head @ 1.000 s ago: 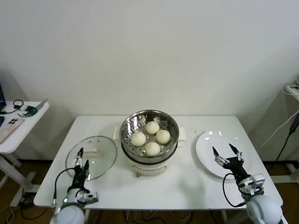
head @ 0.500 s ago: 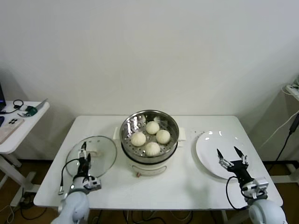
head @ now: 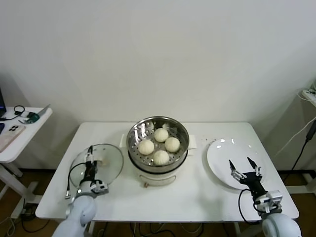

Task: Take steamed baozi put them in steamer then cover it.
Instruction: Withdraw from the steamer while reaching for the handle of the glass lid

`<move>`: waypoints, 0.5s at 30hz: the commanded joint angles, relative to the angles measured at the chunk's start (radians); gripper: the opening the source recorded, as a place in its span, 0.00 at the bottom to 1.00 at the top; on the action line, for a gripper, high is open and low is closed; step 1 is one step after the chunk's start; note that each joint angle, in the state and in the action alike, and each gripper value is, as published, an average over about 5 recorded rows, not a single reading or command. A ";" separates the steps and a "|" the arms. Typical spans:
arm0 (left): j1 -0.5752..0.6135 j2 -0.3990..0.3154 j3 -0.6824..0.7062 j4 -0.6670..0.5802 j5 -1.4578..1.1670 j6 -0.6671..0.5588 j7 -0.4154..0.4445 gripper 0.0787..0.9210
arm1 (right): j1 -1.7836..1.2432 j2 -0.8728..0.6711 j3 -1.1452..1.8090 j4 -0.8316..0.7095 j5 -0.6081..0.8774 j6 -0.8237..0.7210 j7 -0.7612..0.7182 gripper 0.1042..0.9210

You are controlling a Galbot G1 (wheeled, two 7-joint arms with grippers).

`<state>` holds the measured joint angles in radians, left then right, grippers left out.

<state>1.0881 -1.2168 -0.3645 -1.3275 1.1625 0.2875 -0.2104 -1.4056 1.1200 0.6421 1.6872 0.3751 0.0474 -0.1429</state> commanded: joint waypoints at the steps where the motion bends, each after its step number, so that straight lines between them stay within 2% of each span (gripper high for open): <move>1: -0.027 0.001 0.008 0.033 -0.004 -0.001 -0.012 0.83 | 0.002 0.007 0.002 -0.006 -0.019 0.007 -0.004 0.88; 15: 0.001 0.000 0.012 0.014 -0.012 0.001 -0.023 0.36 | 0.022 0.020 0.000 -0.026 -0.034 0.018 -0.010 0.88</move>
<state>1.0866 -1.2213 -0.3543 -1.3101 1.1539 0.2871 -0.2252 -1.3869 1.1381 0.6406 1.6654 0.3469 0.0618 -0.1525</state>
